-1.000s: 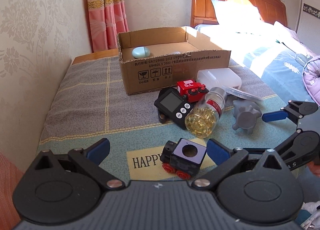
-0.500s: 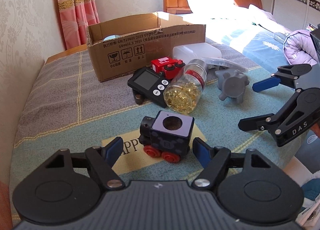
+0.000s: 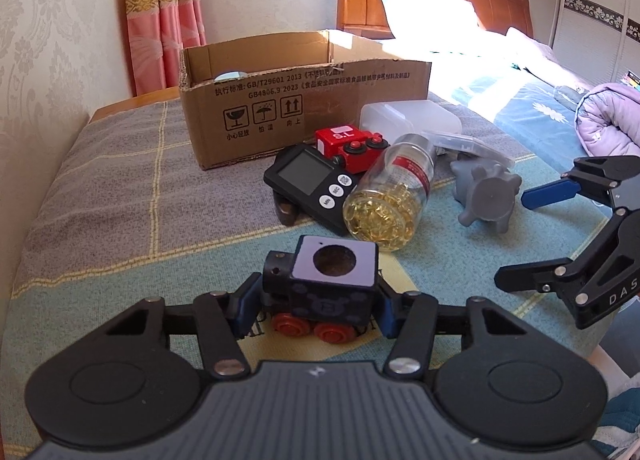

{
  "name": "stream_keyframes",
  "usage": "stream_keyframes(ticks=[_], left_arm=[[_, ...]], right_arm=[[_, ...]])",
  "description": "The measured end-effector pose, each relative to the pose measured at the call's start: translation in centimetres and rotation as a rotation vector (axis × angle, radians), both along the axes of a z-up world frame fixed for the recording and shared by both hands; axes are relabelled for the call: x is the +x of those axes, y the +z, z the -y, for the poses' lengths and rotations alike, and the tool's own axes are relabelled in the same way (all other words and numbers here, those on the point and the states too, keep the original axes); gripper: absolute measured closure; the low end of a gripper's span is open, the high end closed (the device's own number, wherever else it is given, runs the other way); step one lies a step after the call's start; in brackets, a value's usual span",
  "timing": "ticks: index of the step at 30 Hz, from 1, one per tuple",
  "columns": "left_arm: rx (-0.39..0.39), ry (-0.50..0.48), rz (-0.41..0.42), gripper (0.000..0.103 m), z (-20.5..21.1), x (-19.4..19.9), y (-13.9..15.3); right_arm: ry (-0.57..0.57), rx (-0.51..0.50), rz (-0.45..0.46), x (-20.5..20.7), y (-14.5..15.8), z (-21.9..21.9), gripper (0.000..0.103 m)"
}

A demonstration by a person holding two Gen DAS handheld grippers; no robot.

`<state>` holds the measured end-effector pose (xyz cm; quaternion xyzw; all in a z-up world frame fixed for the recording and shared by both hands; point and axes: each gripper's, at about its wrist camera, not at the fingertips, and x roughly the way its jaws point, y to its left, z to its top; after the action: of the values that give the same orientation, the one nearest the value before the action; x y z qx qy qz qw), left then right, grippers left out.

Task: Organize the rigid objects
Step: 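Hold the train in the left tool while the right tool grasps the grey toy cat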

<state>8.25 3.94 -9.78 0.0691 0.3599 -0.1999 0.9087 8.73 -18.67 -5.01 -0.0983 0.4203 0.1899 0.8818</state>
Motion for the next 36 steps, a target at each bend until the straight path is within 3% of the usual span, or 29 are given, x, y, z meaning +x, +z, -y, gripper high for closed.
stream_keyframes(ticks=[15,23,36], left_arm=[[-0.005,0.069,-0.011,0.048,-1.1,0.2,0.1],[-0.009,0.08,-0.018,0.048,-1.1,0.4,0.1],[-0.005,0.078,-0.022,0.048,-1.2,0.7,0.1]], right_arm=[[0.028,0.014,0.01,2.5,-0.3,-0.4,0.0],[0.075,0.13,-0.047,4.9,0.1,-0.2,0.0],[0.076,0.154,-0.063,5.2,1.5,0.1,0.004]])
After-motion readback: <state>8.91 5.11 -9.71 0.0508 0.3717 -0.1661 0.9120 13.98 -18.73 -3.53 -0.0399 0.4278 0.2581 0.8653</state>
